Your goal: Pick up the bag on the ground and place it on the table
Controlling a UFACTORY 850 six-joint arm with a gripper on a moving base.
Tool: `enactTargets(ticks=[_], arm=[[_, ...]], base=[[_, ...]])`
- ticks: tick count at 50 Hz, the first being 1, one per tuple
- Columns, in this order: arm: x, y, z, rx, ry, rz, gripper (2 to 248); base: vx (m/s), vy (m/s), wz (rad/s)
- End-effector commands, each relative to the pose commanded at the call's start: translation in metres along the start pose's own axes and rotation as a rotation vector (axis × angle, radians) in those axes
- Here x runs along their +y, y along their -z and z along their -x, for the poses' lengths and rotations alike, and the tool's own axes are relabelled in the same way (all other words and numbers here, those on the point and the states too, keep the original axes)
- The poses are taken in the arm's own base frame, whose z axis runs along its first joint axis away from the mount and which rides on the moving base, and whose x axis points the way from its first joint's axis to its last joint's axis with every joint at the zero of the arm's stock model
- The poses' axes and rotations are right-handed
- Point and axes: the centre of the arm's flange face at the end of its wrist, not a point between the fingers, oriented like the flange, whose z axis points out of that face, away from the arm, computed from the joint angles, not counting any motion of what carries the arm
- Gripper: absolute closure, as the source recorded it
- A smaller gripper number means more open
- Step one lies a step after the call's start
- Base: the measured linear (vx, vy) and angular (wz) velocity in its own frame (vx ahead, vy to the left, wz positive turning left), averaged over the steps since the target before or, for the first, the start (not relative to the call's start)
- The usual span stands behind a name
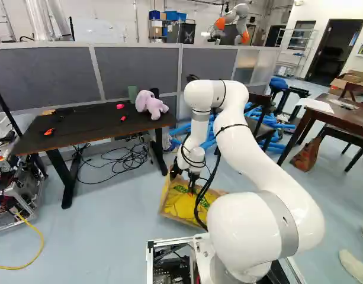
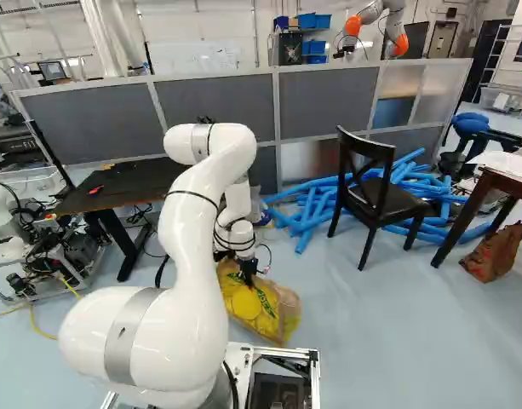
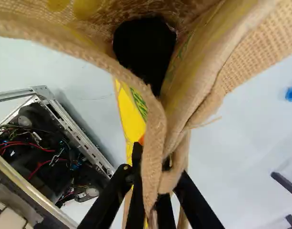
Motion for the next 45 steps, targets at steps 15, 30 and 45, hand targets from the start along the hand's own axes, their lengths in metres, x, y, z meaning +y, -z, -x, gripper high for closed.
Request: enactTargets(ticks=[15,30,45], arm=[[-0.020,0.022,0.000,-0.002,-0.026,0.002,229],[-0.037,0.044,0.008,-0.010,-0.071,-0.001,229],[-0.048,0.066,0.015,-0.010,-0.116,0.006,229]], base=[[0.000,0.000,0.000],[0.000,0.000,0.000],[0.000,0.000,0.000]])
